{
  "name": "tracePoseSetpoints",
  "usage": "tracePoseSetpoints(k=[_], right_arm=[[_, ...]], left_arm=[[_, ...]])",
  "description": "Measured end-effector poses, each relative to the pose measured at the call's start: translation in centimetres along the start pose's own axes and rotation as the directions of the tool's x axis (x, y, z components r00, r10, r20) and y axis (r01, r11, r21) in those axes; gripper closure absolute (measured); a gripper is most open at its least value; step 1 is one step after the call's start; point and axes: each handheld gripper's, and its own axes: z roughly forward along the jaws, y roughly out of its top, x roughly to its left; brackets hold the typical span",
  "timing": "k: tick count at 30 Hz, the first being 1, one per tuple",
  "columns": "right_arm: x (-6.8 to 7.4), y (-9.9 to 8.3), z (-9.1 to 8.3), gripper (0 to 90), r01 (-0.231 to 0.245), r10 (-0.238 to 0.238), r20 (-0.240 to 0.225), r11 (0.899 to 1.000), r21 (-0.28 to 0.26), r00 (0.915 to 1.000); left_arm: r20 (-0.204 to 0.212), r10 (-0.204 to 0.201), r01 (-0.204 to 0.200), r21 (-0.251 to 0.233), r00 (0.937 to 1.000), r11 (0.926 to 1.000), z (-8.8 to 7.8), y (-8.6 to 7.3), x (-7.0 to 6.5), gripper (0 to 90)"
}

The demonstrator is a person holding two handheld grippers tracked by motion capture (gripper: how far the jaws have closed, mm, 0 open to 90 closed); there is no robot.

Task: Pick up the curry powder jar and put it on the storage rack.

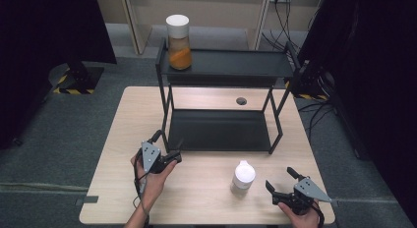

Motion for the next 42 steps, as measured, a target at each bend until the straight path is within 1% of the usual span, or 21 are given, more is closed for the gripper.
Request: tracePoseSetpoints(k=[5, 8, 14, 17, 19, 21, 26, 27, 32, 35, 36, 38, 42], right_arm=[[0.0, 0.0, 0.0, 3.0, -0.001, 0.001, 0.000, 1.000, -0.001, 1.0000], [0.0, 0.0, 0.0, 3.0, -0.003, 0.003, 0.000, 1.000, -0.001, 1.0000], [0.0, 0.0, 0.0, 3.0, 0.000, 0.000, 0.001, 1.000, 0.000, 1.0000], [0.0, 0.0, 0.0, 3.0, -0.003, 0.003, 0.001, 1.000, -0.002, 1.0000], [0.0, 0.0, 0.0, 3.0, -0.002, 0.002, 0.000, 1.000, 0.000, 1.0000], [0.0, 0.0, 0.0, 3.0, -0.002, 0.002, 0.000, 1.000, -0.001, 1.0000], [-0.1, -0.1, 0.0, 3.0, -0.004, 0.004, -0.001, 1.000, -0.003, 1.0000], [-0.1, -0.1, 0.0, 3.0, -0.004, 0.004, -0.001, 1.000, -0.004, 1.0000], [-0.1, -0.1, -0.1, 2.9, -0.008, 0.008, -0.001, 1.000, -0.008, 1.0000], [-0.2, -0.1, -0.1, 2.9, -0.012, 0.012, -0.004, 1.000, -0.007, 0.9999], [-0.2, -0.1, 0.0, 2.8, -0.013, 0.013, -0.003, 1.000, -0.006, 0.9999], [-0.2, -0.2, -0.1, 2.8, -0.008, 0.008, -0.005, 1.000, -0.009, 1.0000], [-0.2, -0.1, -0.1, 2.8, -0.009, 0.009, -0.007, 1.000, -0.007, 0.9999]], left_arm=[[0.004, -0.001, 0.001, -0.001, 1.0000, 1.0000, -0.6, -0.6, -0.3, 14.5], [0.011, 0.002, -0.002, 0.015, 0.9999, 0.9999, -1.2, -1.1, -0.6, 14.5], [0.008, -0.009, 0.009, 0.033, 0.9999, 0.9994, -2.3, -2.5, -1.2, 14.5], [0.014, -0.016, 0.016, 0.055, 0.9998, 0.9984, -2.6, -3.1, -1.3, 14.3], [0.014, -0.014, 0.014, 0.064, 0.9998, 0.9978, -2.6, -3.4, -1.3, 14.1], [0.010, -0.022, 0.021, 0.069, 0.9997, 0.9974, -2.6, -3.7, -1.3, 14.1], [0.021, -0.018, 0.016, 0.079, 0.9996, 0.9967, -2.6, -4.0, -1.4, 14.0], [0.019, -0.012, 0.010, 0.075, 0.9998, 0.9971, -2.7, -4.1, -1.5, 13.9], [0.014, -0.007, 0.006, 0.074, 0.9999, 0.9973, -2.7, -4.1, -1.6, 13.6], [0.013, -0.014, 0.013, 0.077, 0.9998, 0.9970, -2.6, -4.0, -1.5, 13.6], [0.011, -0.024, 0.023, 0.074, 0.9997, 0.9970, -2.6, -4.1, -1.5, 13.5], [0.011, -0.031, 0.030, 0.076, 0.9995, 0.9967, -2.7, -4.1, -1.4, 13.3], [0.014, -0.028, 0.027, 0.073, 0.9995, 0.9970, -2.7, -4.1, -1.4, 13.1]])
